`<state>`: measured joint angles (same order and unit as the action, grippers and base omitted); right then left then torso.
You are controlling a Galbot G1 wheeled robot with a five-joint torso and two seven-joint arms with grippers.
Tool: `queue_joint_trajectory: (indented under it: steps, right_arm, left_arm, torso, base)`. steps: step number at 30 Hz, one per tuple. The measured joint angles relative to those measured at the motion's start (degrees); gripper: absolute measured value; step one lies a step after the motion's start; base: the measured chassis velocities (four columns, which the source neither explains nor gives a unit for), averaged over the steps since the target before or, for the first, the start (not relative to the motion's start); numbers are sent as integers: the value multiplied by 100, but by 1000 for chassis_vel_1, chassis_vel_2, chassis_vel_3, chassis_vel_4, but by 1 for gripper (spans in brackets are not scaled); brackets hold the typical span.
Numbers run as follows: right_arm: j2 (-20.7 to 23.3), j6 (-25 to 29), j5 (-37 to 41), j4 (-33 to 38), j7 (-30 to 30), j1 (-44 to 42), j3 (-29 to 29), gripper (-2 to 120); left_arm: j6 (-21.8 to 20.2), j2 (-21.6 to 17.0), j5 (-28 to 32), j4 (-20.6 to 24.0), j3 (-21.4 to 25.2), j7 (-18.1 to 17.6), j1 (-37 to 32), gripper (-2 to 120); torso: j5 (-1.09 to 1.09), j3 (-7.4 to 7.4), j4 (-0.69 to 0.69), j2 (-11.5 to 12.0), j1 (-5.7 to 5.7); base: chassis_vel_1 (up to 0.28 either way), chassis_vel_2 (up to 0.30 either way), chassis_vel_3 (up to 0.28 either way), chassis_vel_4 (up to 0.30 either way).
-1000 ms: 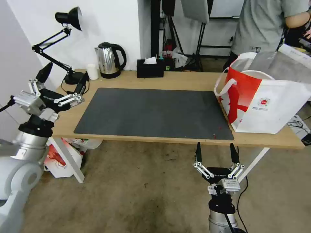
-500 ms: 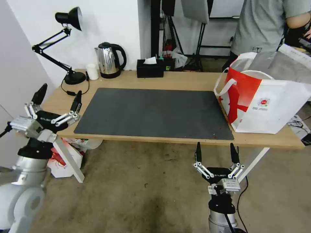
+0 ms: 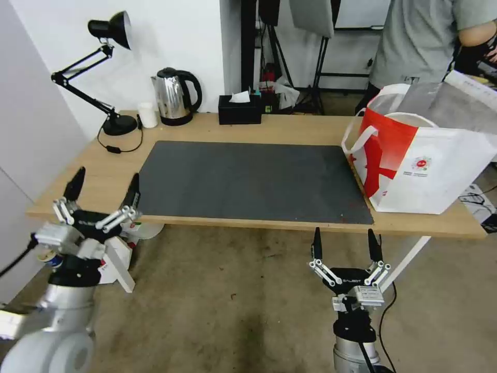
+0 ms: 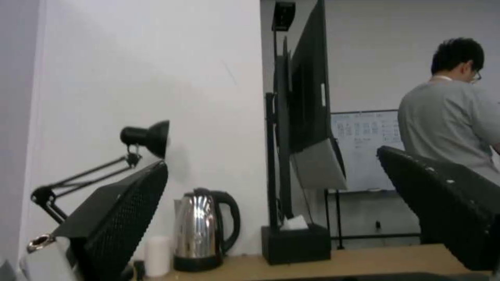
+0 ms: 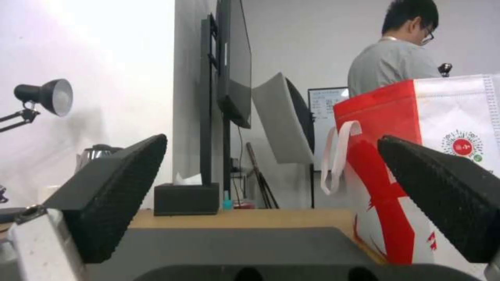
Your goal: Pick up the trash from the table and place it into the takeout bag.
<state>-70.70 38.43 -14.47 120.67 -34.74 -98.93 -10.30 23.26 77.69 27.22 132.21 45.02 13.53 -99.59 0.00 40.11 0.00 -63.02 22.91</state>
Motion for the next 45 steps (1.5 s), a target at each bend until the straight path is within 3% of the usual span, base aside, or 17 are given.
queue_joint_trajectory:
  steps: [12,16,24,45]
  right_arm:
    - [0,0,0,0,0,0,0,100]
    - [0,0,0,0,0,0,0,100]
    - [0,0,0,0,0,0,0,100]
    - [0,0,0,0,0,0,0,100]
  left_arm:
    - [503,277,-83,-133,-74,293,-441,100]
    - [543,429,204,-138,149,811,-588,100]
    - [914,502,370,-328,386,1203,-624,100]
    - [1073,599,359,-692,304,1228,-605,100]
  torso:
    - [0,0,0,0,0]
    - [0,0,1,0,0]
    - [0,0,0,0,0]
    - [0,0,0,0,0]
  base:
    - [0,0,0,0]
    - [0,0,0,0]
    - [0,0,0,0]
    - [0,0,0,0]
